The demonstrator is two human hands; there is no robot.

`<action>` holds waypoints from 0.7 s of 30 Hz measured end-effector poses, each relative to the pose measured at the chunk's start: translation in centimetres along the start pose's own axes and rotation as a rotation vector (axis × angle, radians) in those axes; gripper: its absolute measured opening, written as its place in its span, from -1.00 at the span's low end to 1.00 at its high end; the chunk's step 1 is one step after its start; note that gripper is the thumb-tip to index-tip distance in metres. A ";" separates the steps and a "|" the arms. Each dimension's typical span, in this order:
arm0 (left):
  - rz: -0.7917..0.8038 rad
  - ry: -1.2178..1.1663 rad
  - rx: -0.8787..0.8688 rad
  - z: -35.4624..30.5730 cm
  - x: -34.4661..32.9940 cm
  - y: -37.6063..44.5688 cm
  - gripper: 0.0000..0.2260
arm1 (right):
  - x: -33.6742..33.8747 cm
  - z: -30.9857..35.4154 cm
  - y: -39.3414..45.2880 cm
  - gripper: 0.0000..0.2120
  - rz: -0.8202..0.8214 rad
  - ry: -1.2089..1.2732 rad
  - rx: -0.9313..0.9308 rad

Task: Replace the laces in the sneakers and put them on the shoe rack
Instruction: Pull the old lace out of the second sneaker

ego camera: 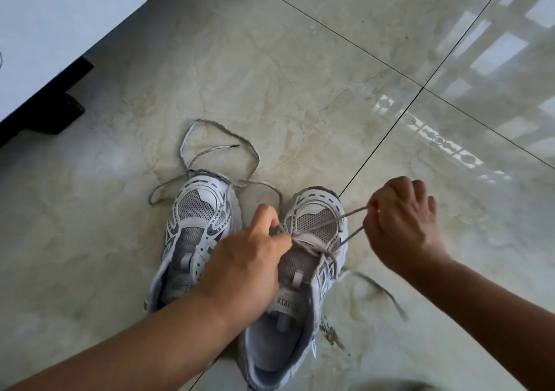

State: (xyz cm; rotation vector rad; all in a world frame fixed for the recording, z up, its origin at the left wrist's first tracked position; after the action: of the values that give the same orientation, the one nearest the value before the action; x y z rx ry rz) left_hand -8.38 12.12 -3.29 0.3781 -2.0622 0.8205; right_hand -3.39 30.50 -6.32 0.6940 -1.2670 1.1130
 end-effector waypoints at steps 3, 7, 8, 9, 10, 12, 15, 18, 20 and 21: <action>-0.019 0.016 -0.043 -0.4 -0.2 -0.2 -0.73 | -0.3 -1.7 0.2 -0.93 -0.012 -0.035 -0.095; -0.024 -0.011 -0.040 -0.2 -0.2 -0.2 -0.76 | -1.3 -3.9 0.7 -0.92 0.090 -0.091 -0.302; -0.024 -0.016 -0.042 -0.1 -0.3 -0.3 -0.79 | -1.1 -5.0 0.9 -0.89 0.117 -0.092 -0.376; -0.022 -0.025 -0.049 0.0 -0.5 -0.3 -0.80 | -0.7 -5.9 1.1 -0.87 0.139 -0.088 -0.424; -0.019 -0.036 -0.055 0.0 -0.6 -0.4 -0.81 | -0.5 -6.4 1.2 -0.87 0.154 -0.081 -0.430; -0.018 -0.058 -0.060 0.1 -0.8 -0.5 -0.82 | -0.6 -5.9 1.3 -0.88 0.145 -0.007 -0.320; -0.027 -0.088 -0.056 0.2 -1.0 -0.6 -0.79 | -0.2 -2.6 0.9 -0.86 0.030 0.195 -0.055; -0.030 -0.130 -0.068 0.2 -1.1 -0.7 -0.75 | 0.6 1.8 0.1 -0.70 0.026 0.329 0.226; -0.028 -0.128 -0.066 0.2 -1.1 -0.7 -0.80 | 0.5 4.5 -0.6 -0.71 0.097 0.347 0.376; -0.031 -0.122 -0.067 0.1 -1.1 -0.6 -0.84 | 0.2 5.6 -1.0 -0.74 0.134 0.338 0.433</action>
State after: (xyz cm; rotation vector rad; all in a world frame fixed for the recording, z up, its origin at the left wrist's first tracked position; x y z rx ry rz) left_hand -7.49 11.53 -3.99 0.4316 -2.1853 0.7235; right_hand -4.63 25.13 -4.78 0.7069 -0.7984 1.5667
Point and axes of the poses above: each hand's wrist, its own y-axis towards the middle knuckle, its own x-axis out of the back of the hand, z = x × y, the point moved 7 cm from there along y, towards the middle knuckle, and after that the axes turned 10 degrees about z, right-handed, at the moved point
